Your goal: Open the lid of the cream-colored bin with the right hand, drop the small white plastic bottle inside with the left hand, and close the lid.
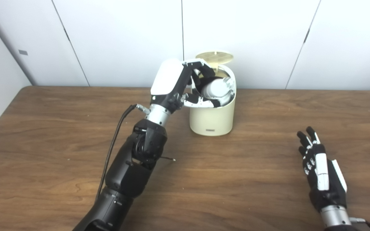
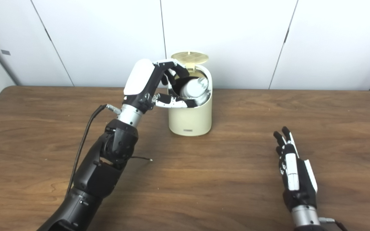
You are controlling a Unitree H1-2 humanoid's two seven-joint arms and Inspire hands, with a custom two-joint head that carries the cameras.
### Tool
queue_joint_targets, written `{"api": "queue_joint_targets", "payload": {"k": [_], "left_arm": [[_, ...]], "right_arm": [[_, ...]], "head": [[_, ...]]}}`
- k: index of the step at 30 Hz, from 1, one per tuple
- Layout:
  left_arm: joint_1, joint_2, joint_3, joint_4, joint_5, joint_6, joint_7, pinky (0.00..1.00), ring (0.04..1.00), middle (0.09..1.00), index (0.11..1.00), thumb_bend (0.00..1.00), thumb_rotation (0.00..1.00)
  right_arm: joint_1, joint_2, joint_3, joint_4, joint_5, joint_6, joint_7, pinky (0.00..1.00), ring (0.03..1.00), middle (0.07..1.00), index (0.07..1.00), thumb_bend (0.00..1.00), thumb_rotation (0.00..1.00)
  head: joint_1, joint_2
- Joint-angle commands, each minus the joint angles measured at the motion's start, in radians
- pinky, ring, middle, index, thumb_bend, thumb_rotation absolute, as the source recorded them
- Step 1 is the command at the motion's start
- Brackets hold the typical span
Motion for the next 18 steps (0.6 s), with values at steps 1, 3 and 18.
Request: {"api": "queue_joint_targets", "payload": {"k": [1, 3, 18], "left_arm": [[-0.042, 0.008, 0.006, -0.040, -0.006, -0.005, 0.001, 0.38, 0.451, 0.576, 0.555, 1.00, 0.15], [-0.041, 0.009, 0.009, -0.045, -0.011, -0.004, -0.006, 0.38, 0.448, 0.575, 0.556, 1.00, 0.16], [0.032, -0.009, 0.091, -0.189, -0.118, 0.004, -0.011, 0.34, 0.411, 0.509, 0.517, 0.96, 0.05]], "right_arm": [[-0.005, 0.000, 0.001, 0.005, 0.015, 0.035, 0.013, 1.00, 1.000, 0.949, 1.000, 0.62, 1.00], [-0.004, 0.000, 0.001, 0.003, 0.016, 0.039, 0.012, 1.00, 1.000, 0.952, 1.000, 0.61, 1.00], [0.007, -0.001, -0.005, 0.005, 0.031, 0.032, 0.013, 1.00, 1.000, 0.955, 1.000, 0.60, 1.00]], "head": [[0.000, 0.002], [0.000, 0.003], [0.000, 0.010]]}}
